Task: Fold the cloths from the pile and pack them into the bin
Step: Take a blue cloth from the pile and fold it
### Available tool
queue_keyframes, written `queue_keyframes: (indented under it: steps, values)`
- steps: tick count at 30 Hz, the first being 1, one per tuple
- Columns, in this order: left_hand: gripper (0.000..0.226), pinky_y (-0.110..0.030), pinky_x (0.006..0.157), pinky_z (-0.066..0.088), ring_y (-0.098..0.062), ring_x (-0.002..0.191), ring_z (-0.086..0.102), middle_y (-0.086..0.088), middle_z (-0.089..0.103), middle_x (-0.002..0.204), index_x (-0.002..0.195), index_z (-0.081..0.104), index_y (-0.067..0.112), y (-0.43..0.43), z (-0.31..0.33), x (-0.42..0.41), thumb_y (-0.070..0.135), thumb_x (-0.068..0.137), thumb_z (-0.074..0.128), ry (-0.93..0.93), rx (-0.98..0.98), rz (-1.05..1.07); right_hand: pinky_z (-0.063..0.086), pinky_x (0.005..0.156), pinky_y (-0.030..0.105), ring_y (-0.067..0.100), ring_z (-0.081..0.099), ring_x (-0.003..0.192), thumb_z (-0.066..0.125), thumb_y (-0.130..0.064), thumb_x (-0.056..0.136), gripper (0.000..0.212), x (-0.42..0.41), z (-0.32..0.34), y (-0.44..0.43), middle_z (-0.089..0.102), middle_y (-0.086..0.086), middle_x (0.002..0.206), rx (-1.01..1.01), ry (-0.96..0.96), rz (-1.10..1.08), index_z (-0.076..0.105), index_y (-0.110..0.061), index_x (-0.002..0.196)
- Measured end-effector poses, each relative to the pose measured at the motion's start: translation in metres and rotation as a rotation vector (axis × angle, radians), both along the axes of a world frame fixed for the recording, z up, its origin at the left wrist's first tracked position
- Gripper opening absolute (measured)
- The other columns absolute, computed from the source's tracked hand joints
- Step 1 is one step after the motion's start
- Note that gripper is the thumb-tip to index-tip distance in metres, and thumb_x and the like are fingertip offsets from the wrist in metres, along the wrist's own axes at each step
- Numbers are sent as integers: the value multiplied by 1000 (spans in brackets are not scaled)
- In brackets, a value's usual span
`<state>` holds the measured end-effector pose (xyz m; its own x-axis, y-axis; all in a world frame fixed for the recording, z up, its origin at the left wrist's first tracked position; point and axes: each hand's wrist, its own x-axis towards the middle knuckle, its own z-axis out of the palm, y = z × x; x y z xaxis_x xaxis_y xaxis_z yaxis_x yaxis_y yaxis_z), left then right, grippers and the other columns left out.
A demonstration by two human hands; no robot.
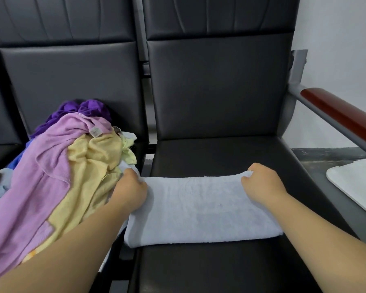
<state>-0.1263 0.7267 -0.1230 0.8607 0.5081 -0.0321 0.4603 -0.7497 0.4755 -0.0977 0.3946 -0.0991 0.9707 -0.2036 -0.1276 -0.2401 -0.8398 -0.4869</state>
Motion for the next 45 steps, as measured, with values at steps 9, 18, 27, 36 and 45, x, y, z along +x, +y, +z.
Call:
queue_keyframes:
  steps: [9, 18, 27, 36, 45]
  values:
    - [59, -38, 110, 35, -30, 135, 36, -2, 37, 148, 147, 39, 22, -60, 30, -47, 36, 93, 55, 106, 72, -386, 51, 87, 31, 16, 52, 113, 59, -37, 100, 38, -32, 15, 3, 48, -7, 132, -202, -54, 300, 55, -31, 138]
    - [37, -41, 93, 44, -21, 103, 50, 4, 54, 114, 110, 50, 25, -101, 23, -70, 57, 93, 40, 181, 324, -731, 55, 73, 30, 19, 61, 90, 48, -17, 96, 24, -61, 22, 9, 62, -1, 108, -396, 161, 431, 67, -20, 109]
    - [46, -39, 96, 43, -25, 114, 47, 6, 36, 139, 140, 46, 37, -93, 13, -60, 37, 94, 49, 88, 196, -547, 53, 74, 30, 13, 61, 78, 68, -35, 91, 24, -93, 32, 18, 69, 2, 106, -170, 296, 618, 66, -17, 107]
    - [55, -24, 61, 46, -10, 63, 55, 20, 67, 85, 114, 66, 32, -93, 33, -115, -1, 70, 59, 260, -626, -837, 48, 78, 23, 5, 58, 94, 79, -41, 82, 34, -91, 32, 7, 59, -16, 107, 44, 381, 620, 60, -36, 110]
    - [6, -32, 71, 57, -13, 68, 70, -3, 73, 78, 88, 66, 19, -93, 53, -112, 19, 93, 68, -61, -441, -626, 38, 61, 28, 12, 47, 73, 73, -33, 82, 29, -112, 26, 22, 48, -9, 89, -136, 194, 635, 45, -24, 85]
